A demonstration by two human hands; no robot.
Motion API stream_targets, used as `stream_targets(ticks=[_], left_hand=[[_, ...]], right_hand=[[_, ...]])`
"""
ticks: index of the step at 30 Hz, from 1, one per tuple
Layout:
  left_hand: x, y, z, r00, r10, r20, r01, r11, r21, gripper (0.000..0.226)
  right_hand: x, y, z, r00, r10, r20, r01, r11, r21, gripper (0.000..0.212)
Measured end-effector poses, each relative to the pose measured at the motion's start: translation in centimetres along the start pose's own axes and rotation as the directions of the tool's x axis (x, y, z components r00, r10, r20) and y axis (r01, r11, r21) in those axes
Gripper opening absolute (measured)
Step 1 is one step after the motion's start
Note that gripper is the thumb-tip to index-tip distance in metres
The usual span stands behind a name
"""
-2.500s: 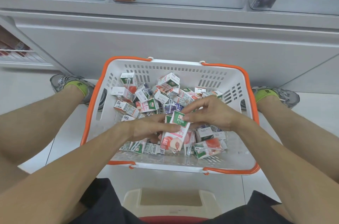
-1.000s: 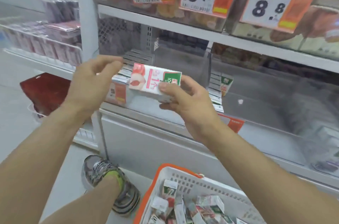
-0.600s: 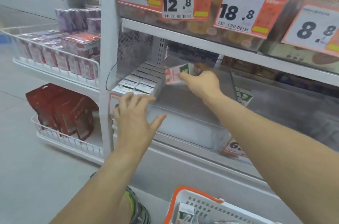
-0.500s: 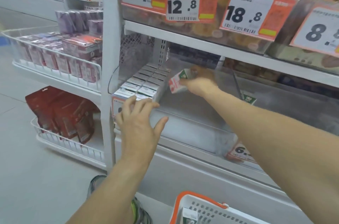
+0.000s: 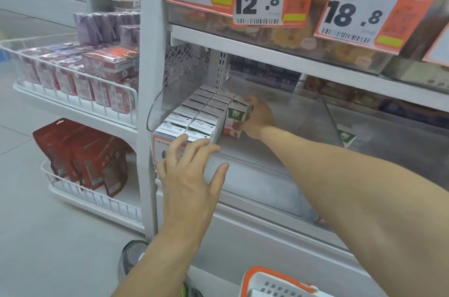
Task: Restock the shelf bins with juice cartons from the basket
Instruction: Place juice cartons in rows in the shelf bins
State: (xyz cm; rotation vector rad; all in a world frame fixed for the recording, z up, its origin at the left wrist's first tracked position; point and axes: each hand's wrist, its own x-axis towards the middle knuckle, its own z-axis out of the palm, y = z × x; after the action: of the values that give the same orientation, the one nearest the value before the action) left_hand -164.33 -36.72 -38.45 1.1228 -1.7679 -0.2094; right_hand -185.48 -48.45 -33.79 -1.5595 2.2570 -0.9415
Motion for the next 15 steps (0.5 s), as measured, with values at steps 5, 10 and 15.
stream_targets(ticks=[5,10,15], left_hand=[[-0.2,-0.3,0.0,1.000,0.010,-0.003,-0.010,0.999,-0.033,0.026],[-0.4,-0.2,0.4,1.000,0.003,0.013,-0.003,0.999,-0.034,0.028],[-0.4,-0.1,0.1,1.000,0.002,0.028,-0.001,0.999,-0.032,0.027]], right_hand=[[0.7,-0.2,0.7,0.997,-0.008,-0.082,0.007,1.000,-0.003,0.071],[0.8,-0.5,0.9,0.998,0.007,-0.067,-0.007,1.000,-0.004,0.071],[-0.4,-1.9,-0.5,0.996,0.065,0.053,-0.063,0.997,-0.042,0.090]])
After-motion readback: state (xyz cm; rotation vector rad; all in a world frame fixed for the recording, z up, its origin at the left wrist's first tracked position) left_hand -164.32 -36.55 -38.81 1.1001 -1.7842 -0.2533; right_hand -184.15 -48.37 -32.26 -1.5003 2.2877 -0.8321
